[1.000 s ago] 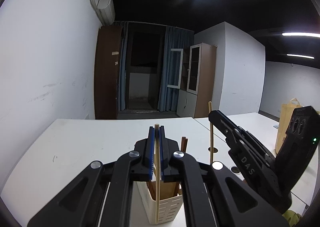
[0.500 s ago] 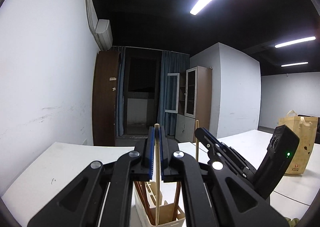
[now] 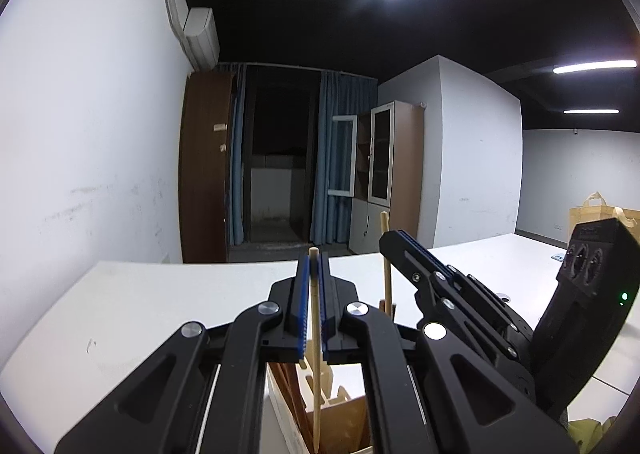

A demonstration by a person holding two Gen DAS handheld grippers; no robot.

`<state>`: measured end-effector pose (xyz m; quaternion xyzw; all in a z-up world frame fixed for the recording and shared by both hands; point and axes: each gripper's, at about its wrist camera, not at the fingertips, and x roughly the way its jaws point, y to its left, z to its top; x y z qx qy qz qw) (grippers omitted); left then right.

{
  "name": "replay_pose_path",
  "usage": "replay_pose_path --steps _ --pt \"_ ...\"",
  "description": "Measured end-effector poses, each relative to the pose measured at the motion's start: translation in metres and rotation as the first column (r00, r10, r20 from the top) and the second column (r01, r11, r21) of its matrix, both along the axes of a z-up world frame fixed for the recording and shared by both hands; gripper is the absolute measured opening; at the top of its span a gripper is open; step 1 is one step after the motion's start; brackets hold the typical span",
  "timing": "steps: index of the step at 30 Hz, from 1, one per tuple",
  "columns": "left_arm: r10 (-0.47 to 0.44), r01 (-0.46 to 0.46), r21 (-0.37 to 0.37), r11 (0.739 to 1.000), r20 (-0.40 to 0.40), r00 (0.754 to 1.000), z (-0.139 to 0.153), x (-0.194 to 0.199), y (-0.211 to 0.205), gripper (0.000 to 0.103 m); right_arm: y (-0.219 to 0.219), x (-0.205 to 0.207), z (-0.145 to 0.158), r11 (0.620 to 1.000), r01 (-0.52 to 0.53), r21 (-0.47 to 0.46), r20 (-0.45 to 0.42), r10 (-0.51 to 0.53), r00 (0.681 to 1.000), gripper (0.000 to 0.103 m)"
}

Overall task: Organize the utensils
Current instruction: 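Lower both pale chopsticks into the holder and open both tools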

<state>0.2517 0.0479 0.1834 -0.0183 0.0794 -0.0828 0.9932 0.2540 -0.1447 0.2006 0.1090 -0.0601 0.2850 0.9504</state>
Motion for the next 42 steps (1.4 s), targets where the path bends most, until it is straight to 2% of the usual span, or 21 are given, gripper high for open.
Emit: replay_pose_path --steps 18,36,42 --pt "-0.05 0.046 -0.043 0.998 -0.096 0.994 -0.008 0.001 0.014 0.004 -0.004 -0.023 -0.01 0.997 0.022 -0.07 -0.028 -0.024 0.999 0.004" --pt "-0.029 0.029 -0.001 1.0 -0.122 0.992 -0.02 -0.012 0.004 0.004 -0.009 -0.04 -0.016 0.992 0.003 -0.128 -0.077 -0.013 0.997 0.004" --pt "-0.027 0.028 0.007 1.0 -0.139 0.99 -0.022 -0.01 0.002 0.004 -0.005 -0.039 -0.019 0.988 -0.016 -0.152 -0.117 -0.002 0.993 0.005"
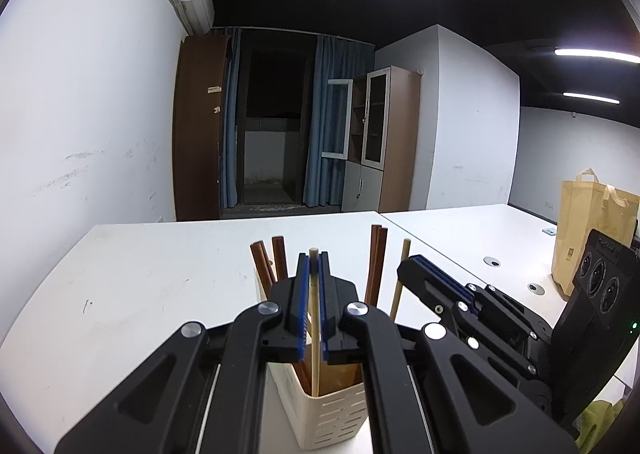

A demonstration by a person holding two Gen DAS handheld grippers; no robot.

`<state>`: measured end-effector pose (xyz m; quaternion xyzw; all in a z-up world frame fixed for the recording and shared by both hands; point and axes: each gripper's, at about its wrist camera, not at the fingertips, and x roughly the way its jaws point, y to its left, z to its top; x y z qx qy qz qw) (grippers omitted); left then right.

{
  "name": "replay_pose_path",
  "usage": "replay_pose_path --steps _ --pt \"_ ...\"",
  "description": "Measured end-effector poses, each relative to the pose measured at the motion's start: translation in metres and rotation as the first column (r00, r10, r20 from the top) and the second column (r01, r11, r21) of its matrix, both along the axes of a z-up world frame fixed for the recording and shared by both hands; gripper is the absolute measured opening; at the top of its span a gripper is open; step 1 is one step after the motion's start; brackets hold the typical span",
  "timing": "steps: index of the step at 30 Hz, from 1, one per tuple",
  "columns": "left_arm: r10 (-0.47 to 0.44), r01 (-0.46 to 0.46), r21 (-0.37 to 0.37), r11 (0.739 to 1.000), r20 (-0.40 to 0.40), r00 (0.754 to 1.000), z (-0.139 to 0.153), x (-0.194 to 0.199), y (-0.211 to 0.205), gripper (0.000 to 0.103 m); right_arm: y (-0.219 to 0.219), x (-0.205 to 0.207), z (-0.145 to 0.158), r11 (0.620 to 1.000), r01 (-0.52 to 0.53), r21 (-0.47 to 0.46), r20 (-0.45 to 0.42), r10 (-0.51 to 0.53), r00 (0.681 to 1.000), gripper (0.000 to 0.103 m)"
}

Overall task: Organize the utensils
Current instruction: 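Lower both pale chopsticks into the holder and open both tools, then move both open tools back down to the last pale chopsticks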

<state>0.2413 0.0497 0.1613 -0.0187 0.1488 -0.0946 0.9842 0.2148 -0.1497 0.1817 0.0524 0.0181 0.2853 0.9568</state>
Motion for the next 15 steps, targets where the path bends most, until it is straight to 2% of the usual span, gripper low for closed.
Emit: replay_pose_path --steps 1,2,3,4,6,10,15 --pt "0.008 -0.008 0.002 1.0 -0.007 1.0 -0.001 0.001 0.0 0.005 0.0 0.0 0.0 1.0 0.0 -0.001 -0.009 0.0 1.0 0.006" --pt "0.016 -0.016 0.0 1.0 -0.016 1.0 -0.001 0.002 0.001 0.005 -0.001 -0.001 -0.001 1.0 0.002 -0.001 -0.014 -0.002 1.0 0.011" --pt "0.016 -0.017 -0.008 1.0 -0.023 1.0 -0.002 0.001 0.002 0.011 -0.001 -0.002 -0.001 1.0 0.007 -0.004 -0.017 -0.007 1.0 0.012" --pt "0.014 -0.015 -0.02 1.0 -0.028 0.999 -0.002 0.001 0.005 0.022 -0.001 -0.003 -0.001 1.0 0.009 -0.009 -0.017 -0.009 1.0 0.013" --pt "0.018 -0.018 -0.029 0.999 -0.021 1.0 0.0 -0.002 0.007 0.03 -0.003 -0.006 -0.001 1.0 0.018 -0.014 -0.016 -0.018 1.0 0.013" --pt "0.033 -0.032 -0.049 0.998 0.003 0.999 0.004 -0.012 0.014 0.03 -0.006 -0.011 -0.001 0.999 0.032 -0.015 -0.02 -0.033 0.999 0.015" --pt "0.037 -0.037 -0.053 0.998 -0.009 0.999 0.004 -0.021 0.018 0.03 -0.009 -0.02 -0.003 0.998 0.054 -0.034 -0.035 -0.055 0.998 0.019"
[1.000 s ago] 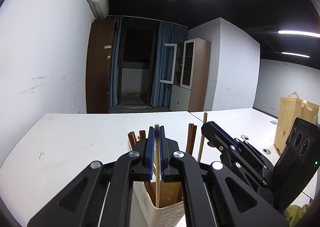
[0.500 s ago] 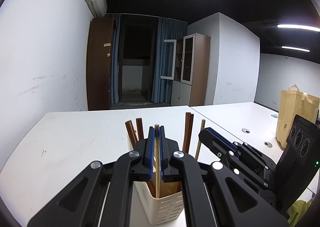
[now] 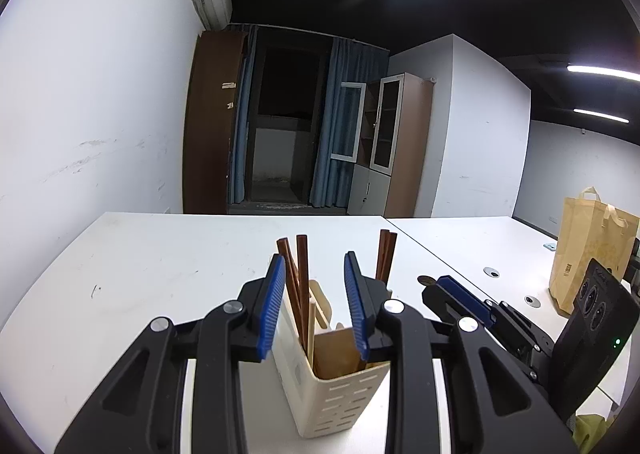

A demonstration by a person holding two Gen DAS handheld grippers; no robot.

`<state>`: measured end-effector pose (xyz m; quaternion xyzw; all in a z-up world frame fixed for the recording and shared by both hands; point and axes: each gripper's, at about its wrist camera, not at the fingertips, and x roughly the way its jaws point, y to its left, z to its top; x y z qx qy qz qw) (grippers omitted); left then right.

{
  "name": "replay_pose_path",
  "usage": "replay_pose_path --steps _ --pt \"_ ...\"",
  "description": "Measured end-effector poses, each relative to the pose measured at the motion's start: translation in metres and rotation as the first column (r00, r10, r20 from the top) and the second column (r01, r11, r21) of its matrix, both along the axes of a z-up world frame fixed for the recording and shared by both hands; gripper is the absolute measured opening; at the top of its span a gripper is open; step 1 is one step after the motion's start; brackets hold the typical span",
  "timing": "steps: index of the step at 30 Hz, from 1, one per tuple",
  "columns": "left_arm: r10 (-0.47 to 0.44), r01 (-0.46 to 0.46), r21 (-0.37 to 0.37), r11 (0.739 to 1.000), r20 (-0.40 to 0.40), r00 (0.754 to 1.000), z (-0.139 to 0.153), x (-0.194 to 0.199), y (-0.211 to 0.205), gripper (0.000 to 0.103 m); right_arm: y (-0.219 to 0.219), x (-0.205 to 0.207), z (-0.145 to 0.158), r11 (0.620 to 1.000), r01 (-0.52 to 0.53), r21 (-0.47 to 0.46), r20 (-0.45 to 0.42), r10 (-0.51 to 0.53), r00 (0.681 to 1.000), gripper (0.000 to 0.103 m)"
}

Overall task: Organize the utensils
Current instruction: 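Move both open tools back down to the last pale chopsticks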

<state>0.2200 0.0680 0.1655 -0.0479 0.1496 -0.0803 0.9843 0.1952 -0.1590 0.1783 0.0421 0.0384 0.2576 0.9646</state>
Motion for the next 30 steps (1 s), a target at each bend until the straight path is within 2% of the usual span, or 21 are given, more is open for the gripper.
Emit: replay_pose_path --steps 4,8,12,14,16,19,25,30 --pt "-0.002 0.002 0.012 1.0 -0.01 1.0 0.0 -0.009 -0.003 0.034 -0.001 -0.007 0.003 0.999 0.022 -0.028 -0.025 -0.023 0.999 0.02" --pt "0.001 -0.001 0.032 0.999 -0.021 1.0 0.0 -0.019 -0.008 0.035 -0.003 -0.015 0.002 0.998 0.032 -0.045 -0.042 -0.034 0.999 0.026" --pt "0.017 -0.014 0.045 0.999 -0.053 0.998 -0.004 -0.03 -0.008 0.035 -0.01 -0.022 -0.002 0.998 0.036 -0.059 -0.092 -0.042 0.995 0.027" --pt "0.026 -0.022 0.054 0.998 -0.082 0.996 -0.01 -0.034 -0.007 0.039 -0.017 -0.026 -0.009 0.997 0.036 -0.065 -0.131 -0.044 0.99 0.032" --pt "0.037 -0.032 0.051 0.998 -0.098 0.994 -0.018 -0.04 -0.006 0.042 -0.02 -0.027 -0.013 0.997 0.03 -0.074 -0.185 -0.043 0.982 0.034" --pt "0.043 -0.04 0.02 0.999 -0.145 0.988 -0.039 -0.047 -0.001 0.043 -0.02 -0.031 -0.023 0.993 0.013 -0.114 -0.267 -0.043 0.963 0.04" --pt "0.052 -0.045 0.037 0.998 -0.209 0.977 -0.074 -0.051 0.002 0.043 -0.005 -0.037 -0.048 0.984 -0.037 -0.176 -0.38 -0.033 0.924 0.047" --pt "0.06 -0.057 0.021 0.998 -0.25 0.966 -0.086 -0.051 0.009 0.043 0.01 -0.042 -0.078 0.971 -0.071 -0.229 -0.449 -0.041 0.893 0.047"
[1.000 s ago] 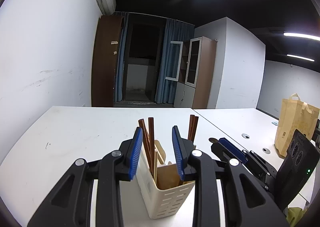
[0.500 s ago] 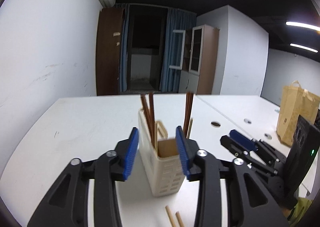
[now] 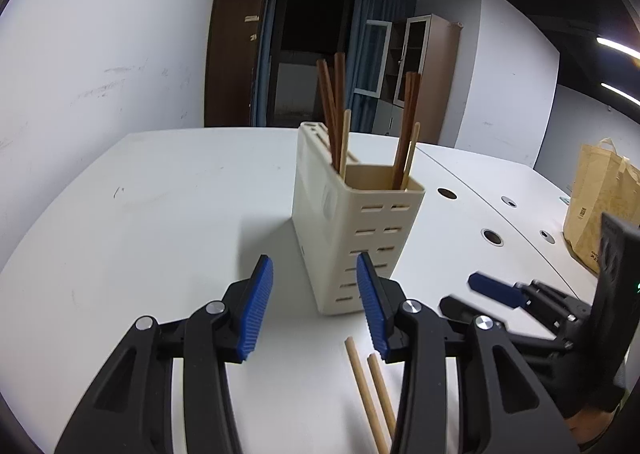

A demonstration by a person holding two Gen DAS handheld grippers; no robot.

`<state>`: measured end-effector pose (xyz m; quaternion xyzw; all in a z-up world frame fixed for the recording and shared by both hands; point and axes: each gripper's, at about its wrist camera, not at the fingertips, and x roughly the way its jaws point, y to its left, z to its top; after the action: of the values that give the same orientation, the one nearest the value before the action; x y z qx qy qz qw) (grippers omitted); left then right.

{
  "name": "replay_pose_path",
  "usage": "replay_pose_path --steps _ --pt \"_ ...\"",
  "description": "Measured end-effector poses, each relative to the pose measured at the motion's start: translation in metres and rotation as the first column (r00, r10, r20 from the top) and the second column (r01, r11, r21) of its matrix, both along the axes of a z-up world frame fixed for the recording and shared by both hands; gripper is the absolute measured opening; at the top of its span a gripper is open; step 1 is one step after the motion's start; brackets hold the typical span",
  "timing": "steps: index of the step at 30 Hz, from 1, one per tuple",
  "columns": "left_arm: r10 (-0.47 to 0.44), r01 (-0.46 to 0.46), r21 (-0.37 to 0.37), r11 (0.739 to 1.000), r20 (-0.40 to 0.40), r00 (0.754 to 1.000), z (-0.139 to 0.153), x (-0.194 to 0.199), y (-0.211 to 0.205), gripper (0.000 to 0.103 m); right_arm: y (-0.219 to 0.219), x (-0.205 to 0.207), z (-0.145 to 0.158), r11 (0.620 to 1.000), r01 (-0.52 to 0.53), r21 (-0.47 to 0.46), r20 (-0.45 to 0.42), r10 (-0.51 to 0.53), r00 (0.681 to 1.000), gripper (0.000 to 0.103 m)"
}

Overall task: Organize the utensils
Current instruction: 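Move both open tools back down to the last pale chopsticks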

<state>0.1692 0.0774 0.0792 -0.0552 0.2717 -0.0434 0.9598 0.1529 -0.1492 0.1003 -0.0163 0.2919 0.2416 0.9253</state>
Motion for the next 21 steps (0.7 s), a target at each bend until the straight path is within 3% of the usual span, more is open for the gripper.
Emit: replay_pose_path --steps 9,16,21 --pt "0.009 -0.01 -0.005 1.0 -0.014 1.0 -0.007 -0.008 0.003 0.047 0.024 0.001 -0.04 0.995 -0.028 -0.091 -0.143 0.015 0.99 0.047" --pt "0.011 -0.011 -0.013 1.0 -0.039 0.999 -0.013 -0.006 0.005 0.047 0.036 0.005 -0.071 0.985 -0.026 -0.169 -0.215 -0.011 0.976 0.047" --pt "0.007 -0.008 -0.014 1.0 -0.076 0.997 -0.02 -0.002 0.003 0.047 0.041 0.005 -0.076 0.983 -0.03 -0.179 -0.222 -0.011 0.975 0.047"
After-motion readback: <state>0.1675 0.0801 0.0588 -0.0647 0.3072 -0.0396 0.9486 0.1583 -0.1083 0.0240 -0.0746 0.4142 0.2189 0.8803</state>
